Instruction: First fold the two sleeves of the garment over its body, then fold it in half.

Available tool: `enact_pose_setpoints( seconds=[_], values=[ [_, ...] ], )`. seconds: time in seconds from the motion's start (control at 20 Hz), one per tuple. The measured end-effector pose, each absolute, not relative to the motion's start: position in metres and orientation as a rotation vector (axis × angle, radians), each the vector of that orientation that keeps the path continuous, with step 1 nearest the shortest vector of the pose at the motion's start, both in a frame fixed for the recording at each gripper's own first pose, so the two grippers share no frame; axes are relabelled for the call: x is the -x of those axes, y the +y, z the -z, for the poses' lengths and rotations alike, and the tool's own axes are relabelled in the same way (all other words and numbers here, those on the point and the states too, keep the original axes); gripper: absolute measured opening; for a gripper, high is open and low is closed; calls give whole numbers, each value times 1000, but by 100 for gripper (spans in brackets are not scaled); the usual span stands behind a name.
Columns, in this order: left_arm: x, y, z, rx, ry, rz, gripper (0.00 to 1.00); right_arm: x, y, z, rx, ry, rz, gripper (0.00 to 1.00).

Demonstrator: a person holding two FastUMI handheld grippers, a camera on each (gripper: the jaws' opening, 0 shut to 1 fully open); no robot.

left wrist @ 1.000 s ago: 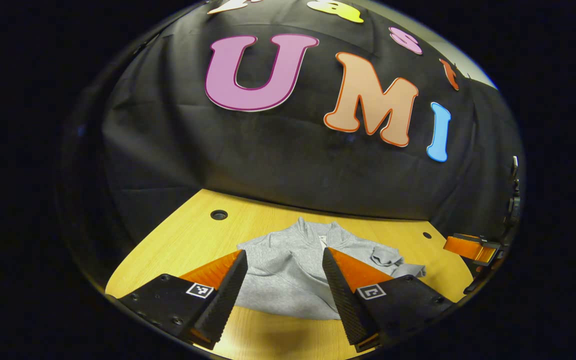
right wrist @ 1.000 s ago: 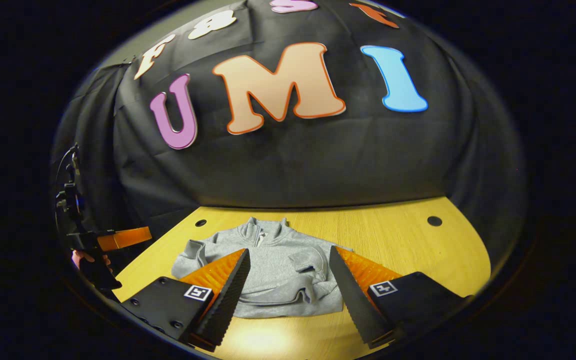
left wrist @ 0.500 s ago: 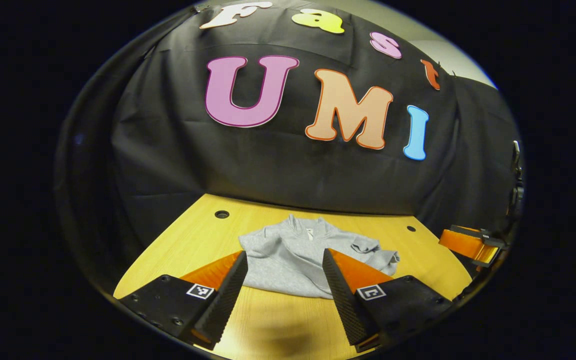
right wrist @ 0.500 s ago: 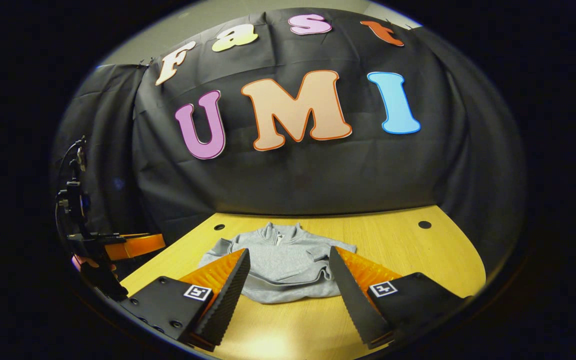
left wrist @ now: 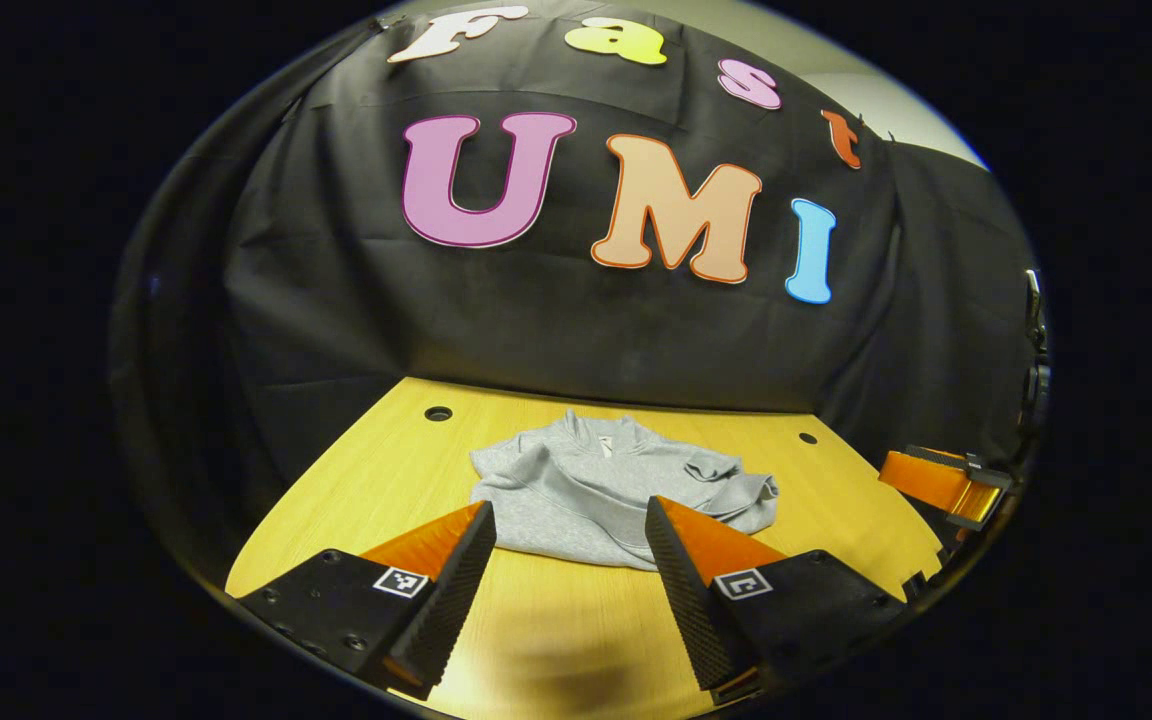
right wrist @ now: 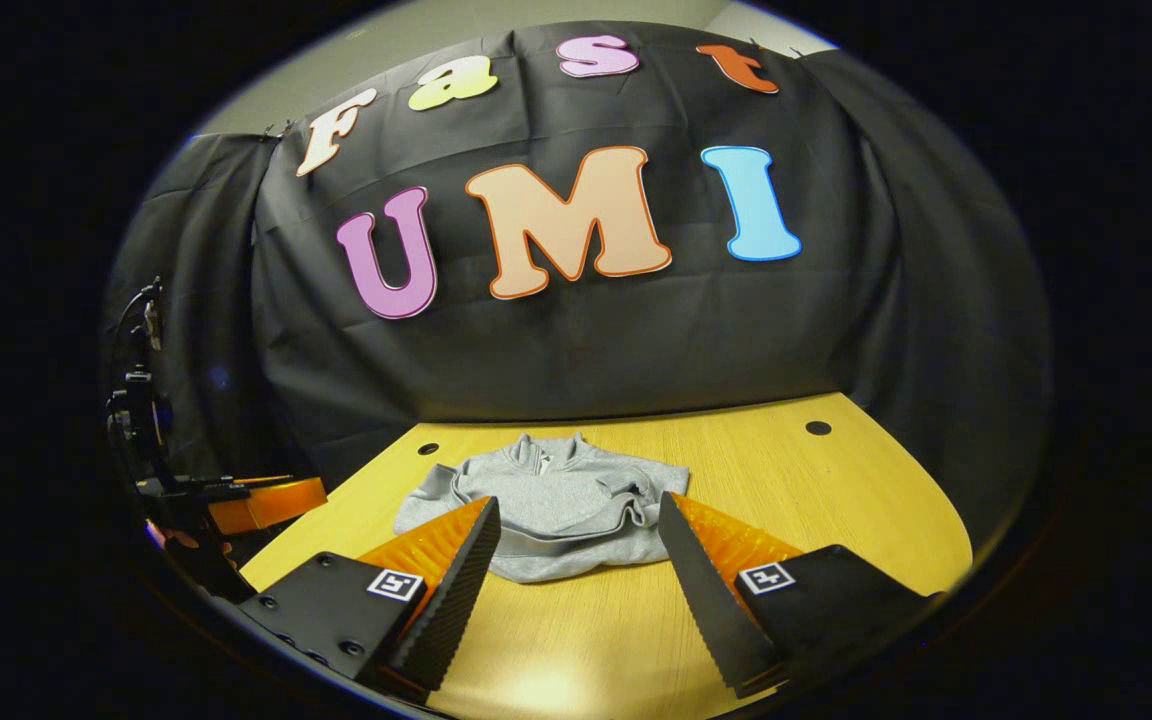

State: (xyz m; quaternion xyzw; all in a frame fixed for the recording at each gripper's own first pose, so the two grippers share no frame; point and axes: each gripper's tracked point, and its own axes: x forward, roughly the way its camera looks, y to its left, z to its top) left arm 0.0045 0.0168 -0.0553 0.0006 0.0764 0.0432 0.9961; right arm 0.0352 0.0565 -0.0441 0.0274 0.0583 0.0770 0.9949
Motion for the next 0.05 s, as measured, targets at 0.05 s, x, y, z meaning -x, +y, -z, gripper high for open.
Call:
enact_pose_setpoints(
  seconds=[0.05],
  values=[
    [-5,13,57,-2,157,-77,88,-34,55,42,-52,112,-150,99]
  ],
)
